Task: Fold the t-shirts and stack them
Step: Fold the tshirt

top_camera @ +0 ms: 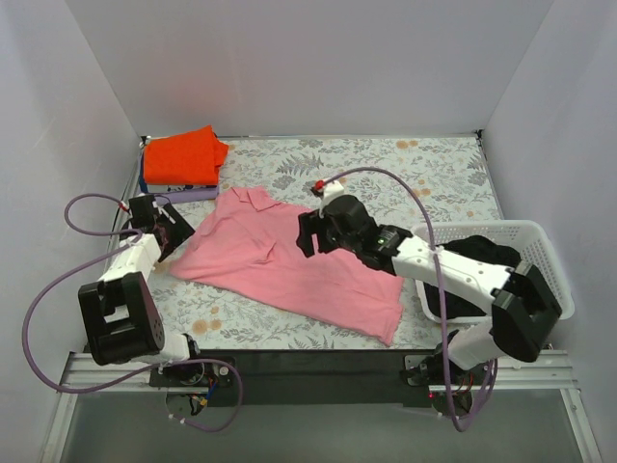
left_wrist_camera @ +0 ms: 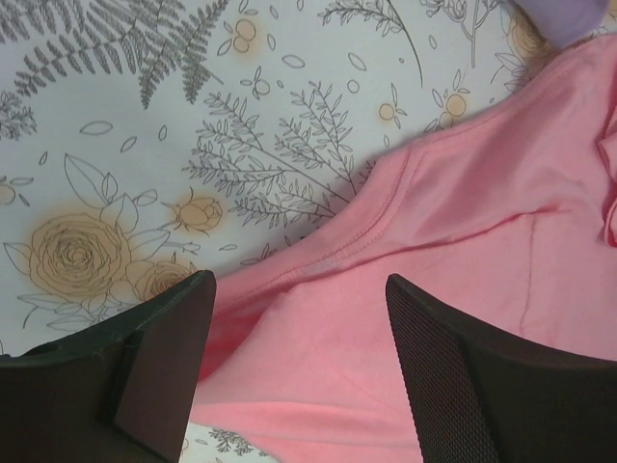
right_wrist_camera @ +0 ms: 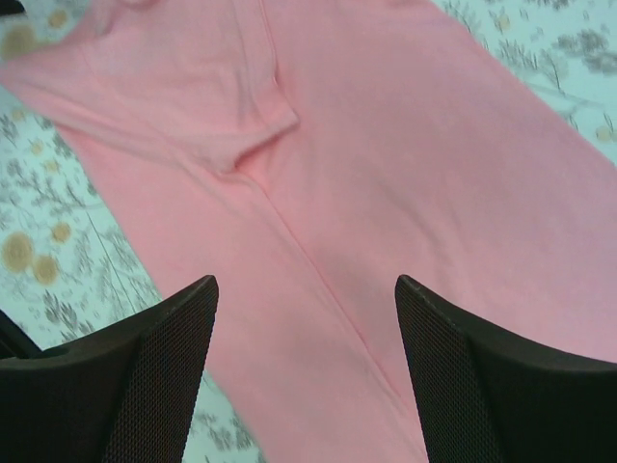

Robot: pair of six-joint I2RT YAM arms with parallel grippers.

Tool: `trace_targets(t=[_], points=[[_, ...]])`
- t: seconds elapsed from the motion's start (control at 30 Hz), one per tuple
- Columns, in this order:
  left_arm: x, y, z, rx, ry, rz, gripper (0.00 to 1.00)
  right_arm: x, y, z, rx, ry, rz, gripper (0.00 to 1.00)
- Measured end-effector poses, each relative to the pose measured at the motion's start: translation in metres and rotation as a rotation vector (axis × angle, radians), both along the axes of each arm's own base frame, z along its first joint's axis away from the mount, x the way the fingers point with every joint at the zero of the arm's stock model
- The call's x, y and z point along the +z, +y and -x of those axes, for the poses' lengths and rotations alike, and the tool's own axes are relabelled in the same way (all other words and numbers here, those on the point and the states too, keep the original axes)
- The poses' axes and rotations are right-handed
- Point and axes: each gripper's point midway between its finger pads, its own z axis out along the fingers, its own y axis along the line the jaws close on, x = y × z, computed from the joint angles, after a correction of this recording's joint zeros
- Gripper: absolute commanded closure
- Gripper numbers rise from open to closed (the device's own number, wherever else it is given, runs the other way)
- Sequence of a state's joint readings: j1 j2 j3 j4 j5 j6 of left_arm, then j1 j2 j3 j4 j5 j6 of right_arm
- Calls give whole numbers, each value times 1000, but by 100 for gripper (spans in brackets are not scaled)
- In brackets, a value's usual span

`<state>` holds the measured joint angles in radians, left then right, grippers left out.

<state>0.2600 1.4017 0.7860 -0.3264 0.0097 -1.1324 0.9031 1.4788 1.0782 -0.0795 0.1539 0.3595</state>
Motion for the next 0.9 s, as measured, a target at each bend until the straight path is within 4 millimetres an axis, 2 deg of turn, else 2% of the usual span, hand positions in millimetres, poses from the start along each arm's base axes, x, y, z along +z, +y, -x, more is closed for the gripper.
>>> trace_targets(t=[0.2, 0.4, 0.57, 0.77, 0.9], points=[[-5, 4, -11, -33, 9, -20, 32, -38, -56, 47, -11, 71, 44, 19], [-20, -2, -14, -74, 45, 11, 36, -78, -92, 78, -33, 164, 109, 19], [-26, -6, -18, -102, 53, 30, 38, -92, -102, 88, -45, 208, 134, 19], [-33, -8, -27, -123, 65, 28, 39, -89, -102, 89, -55, 214, 117, 20], [-36, -17, -33, -161, 76, 12, 41, -89, -102, 89, -55, 215, 117, 20]])
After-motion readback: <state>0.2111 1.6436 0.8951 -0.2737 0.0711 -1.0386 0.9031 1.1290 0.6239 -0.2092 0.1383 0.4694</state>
